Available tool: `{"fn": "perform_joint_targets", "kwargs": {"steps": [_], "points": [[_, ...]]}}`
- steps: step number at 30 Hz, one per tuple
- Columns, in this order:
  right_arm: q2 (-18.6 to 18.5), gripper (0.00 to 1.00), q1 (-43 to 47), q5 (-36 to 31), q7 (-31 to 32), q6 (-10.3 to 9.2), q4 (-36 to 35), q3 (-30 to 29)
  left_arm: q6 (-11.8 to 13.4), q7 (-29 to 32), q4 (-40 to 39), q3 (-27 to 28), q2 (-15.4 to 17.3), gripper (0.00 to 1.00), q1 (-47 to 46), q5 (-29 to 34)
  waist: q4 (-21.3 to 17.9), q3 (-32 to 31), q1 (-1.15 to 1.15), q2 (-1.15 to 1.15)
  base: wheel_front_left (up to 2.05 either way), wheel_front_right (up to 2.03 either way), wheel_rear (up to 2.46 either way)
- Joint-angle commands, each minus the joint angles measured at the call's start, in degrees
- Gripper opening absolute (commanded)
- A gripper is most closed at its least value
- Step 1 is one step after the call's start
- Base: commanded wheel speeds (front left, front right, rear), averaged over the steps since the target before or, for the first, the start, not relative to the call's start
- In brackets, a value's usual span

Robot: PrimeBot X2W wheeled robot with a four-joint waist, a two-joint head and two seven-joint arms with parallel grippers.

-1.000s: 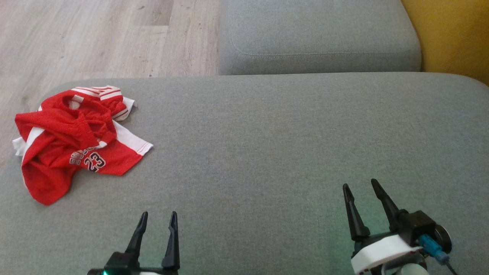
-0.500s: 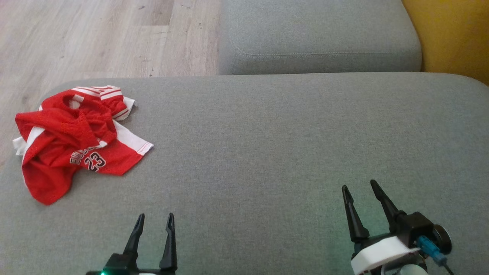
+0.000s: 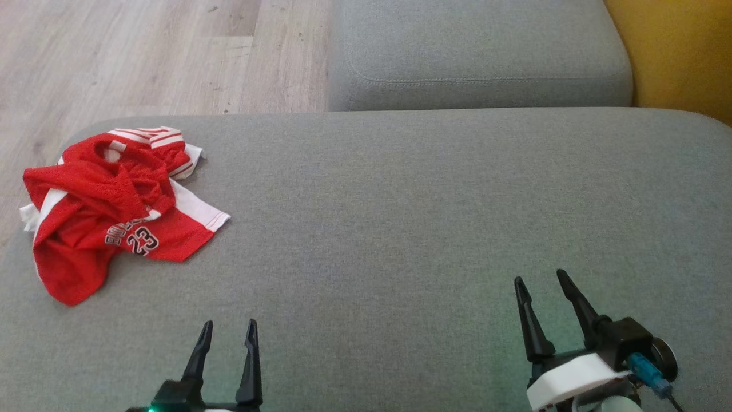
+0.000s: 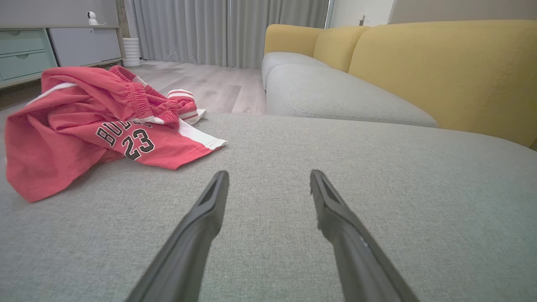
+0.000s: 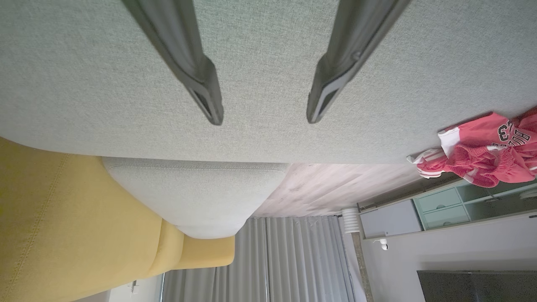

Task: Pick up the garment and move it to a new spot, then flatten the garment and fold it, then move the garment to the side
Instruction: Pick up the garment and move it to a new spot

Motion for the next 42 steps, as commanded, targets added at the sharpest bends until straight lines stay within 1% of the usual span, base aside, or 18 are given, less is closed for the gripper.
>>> {"fn": "perform_joint_targets", "kwargs": {"steps": [1,4,7,19,25,30,38,42], "points": [[-0.55,1.0,-1.56,0.42,-0.78,0.44,-1.76,1.01,0.44,-0.46,-1.66,1.64,0.59,1.0,-1.72,-0.32,0.05,0.0,0.0,0.0,0.0,0.0,0.0],[-0.55,1.0,-1.41,0.82,-0.78,0.44,-2.15,0.55,0.59,-0.28,-1.71,1.5,0.67,1.0,-2.0,-0.54,0.85,0.02,0.0,0.0,0.0,0.0,0.0],[-0.55,1.0,-1.16,1.21,-0.78,0.44,-2.63,0.26,0.81,-0.23,-1.93,1.66,0.84,1.0,-2.49,-0.74,2.73,0.11,0.0,0.0,0.0,0.0,0.0],[-0.55,1.0,-1.93,1.93,-0.78,0.44,-3.79,0.4,1.28,-0.03,-3.75,1.73,1.67,1.0,-3.91,-1.17,16.11,1.1,0.0,0.0,0.0,0.0,0.0],[-0.55,1.0,-2.63,1.99,-0.78,0.44,-3.73,0.75,1.4,-0.03,-4.32,1.54,1.66,1.0,-4.19,-1.69,21.31,1.48,0.0,0.0,0.0,0.0,0.0],[-0.55,1.0,-3.14,1.99,-0.78,0.44,-3.64,0.93,1.69,-0.08,-4.55,1.64,1.75,1.0,-4.19,-2.1,23.69,1.81,0.0,0.0,0.0,0.0,0.0],[-0.55,1.0,-3.56,1.34,-0.78,0.44,-3.86,0.87,2.41,-0.31,-5.43,2.43,1.79,1.0,-3.81,-2.92,24.6,2.95,0.0,0.0,0.0,0.0,0.0],[-0.55,1.0,-3.41,1.06,-0.78,0.44,-4.32,0.41,2.28,-0.44,-7.46,3.33,1.49,1.0,-3.96,-4.46,24.65,3.75,0.0,0.0,0.0,0.0,0.0]]}}
